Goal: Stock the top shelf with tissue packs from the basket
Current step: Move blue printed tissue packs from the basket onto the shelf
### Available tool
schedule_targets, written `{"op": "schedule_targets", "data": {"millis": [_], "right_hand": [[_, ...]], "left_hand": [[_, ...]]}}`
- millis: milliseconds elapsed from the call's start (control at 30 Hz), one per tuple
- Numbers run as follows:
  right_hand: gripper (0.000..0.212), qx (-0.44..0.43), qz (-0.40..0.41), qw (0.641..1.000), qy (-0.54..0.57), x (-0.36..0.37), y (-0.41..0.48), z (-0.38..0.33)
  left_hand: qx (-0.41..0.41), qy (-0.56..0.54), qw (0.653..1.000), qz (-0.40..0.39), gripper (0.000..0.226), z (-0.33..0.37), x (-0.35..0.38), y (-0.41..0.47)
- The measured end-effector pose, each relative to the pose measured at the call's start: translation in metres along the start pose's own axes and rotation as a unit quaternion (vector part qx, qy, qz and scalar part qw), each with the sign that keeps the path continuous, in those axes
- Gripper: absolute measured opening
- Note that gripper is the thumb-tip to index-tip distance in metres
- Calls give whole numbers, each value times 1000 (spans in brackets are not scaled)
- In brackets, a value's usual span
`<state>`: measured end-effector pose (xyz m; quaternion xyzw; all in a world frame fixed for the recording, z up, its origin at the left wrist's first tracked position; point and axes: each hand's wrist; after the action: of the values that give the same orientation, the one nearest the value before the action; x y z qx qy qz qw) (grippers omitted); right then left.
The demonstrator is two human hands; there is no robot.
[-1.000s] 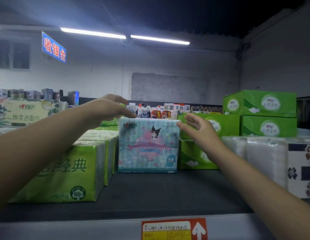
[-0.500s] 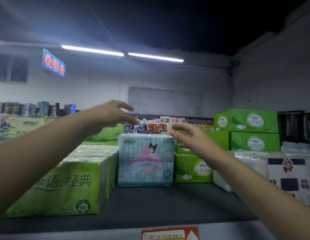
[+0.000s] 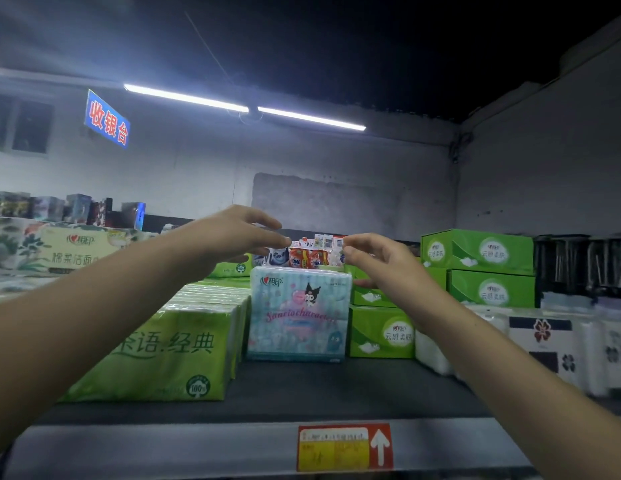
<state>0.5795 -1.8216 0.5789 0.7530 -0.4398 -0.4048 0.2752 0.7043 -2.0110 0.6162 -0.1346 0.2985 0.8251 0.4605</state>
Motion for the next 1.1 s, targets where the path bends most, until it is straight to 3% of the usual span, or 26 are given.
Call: {"op": "schedule_targets", "data": {"millis": [267, 467, 633, 1100], "right_hand": [[20, -4, 16, 1000, 15, 12, -32, -31], [15, 26, 21, 999, 25, 22, -58, -41], [10, 47, 36, 996, 64, 28, -85, -45], [10, 71, -16, 996, 52, 24, -107, -65]], "left_hand": [[-4, -49, 999, -17, 39, -11, -4, -41], [-10, -88, 996, -8, 21, -28, -1, -83], [-8, -84, 996, -29, 32, -36, 13, -118], [-72, -136, 988, 19, 24, -51, 18, -159]]}}
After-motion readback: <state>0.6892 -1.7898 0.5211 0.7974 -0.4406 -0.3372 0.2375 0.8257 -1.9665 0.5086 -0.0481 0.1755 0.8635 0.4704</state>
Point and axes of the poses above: each hand's wrist, its own y-axis towards the middle knuckle, its own x-axis out of the palm, z = x × y, and after that the axes turned 7 degrees about -x, right-handed
